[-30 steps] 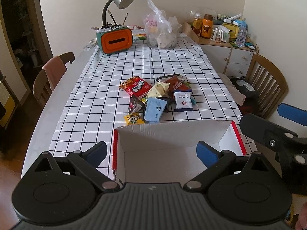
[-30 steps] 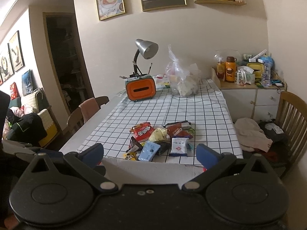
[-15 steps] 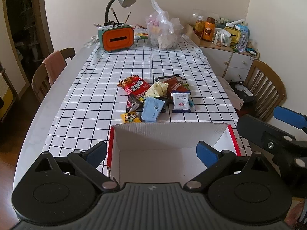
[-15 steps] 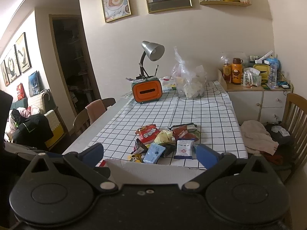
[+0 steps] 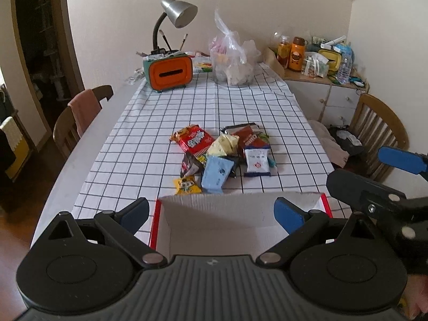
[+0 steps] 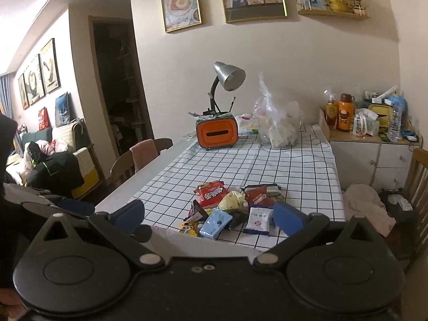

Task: Organize snacks
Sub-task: 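Grasp the white milk-candy packet with the right tool while the left tool grasps the dark M&M's packet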

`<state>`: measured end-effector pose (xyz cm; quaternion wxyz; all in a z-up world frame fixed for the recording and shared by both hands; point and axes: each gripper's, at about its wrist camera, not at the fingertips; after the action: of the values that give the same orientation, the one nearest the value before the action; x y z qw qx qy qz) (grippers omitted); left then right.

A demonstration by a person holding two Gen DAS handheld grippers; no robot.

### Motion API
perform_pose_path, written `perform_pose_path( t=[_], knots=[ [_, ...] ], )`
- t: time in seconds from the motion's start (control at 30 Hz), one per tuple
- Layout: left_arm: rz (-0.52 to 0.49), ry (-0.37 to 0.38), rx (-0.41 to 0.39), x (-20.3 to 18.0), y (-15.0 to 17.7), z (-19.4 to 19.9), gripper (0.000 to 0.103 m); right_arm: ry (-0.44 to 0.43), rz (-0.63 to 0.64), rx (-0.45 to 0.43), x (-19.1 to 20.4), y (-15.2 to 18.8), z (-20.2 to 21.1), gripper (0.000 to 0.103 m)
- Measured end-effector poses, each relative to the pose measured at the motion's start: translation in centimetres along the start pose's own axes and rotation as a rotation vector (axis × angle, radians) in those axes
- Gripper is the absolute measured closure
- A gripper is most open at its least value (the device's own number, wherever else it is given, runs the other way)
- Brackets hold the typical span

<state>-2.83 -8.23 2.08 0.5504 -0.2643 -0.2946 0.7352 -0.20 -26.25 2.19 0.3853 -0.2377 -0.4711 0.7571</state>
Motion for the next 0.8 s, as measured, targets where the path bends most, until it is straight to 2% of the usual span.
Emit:
perform_pose_path(
  t=[0.17, 0.33, 0.43, 0.6, 0.8],
  knots=[
    [-0.002, -0.026, -0.037, -0.3, -1.6, -0.3, 0.003, -0.022, -0.046, 0.064, -2.1, -0.9, -1.7, 0.001],
    [0.024, 0.030, -0.024, 0.6, -3.7, -1.6, 0.003, -0.017, -0.045, 0.100, -3.4, -1.8, -3.4, 0.001],
    [0.049, 0.046, 0.008, 1.5, -5.0, -3.4, 0.003, -0.004, -0.050, 0.123, -4.1, -2.3, -4.7, 0.001],
    [0.072, 0.030, 0.072, 3.1, -7.3, -7.0, 0.003, 0.016, -0.073, 0.208, -5.3, -3.5, -8.3, 0.001],
    [0.023, 0.029, 0.121, 4.4, -9.5, -11.1, 0.003, 0.040, -0.111, 0.340, -6.5, -4.1, -14.1, 0.006]
  ],
)
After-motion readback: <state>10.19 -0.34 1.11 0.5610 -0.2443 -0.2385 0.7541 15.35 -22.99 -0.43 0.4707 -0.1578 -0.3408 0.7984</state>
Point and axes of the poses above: each gripper's, at about its wrist camera, not at the fingertips, and z roughly against the way its jaws point, x to its left, y to its underside, and after that the axes turned 6 degrees about z, right-handed
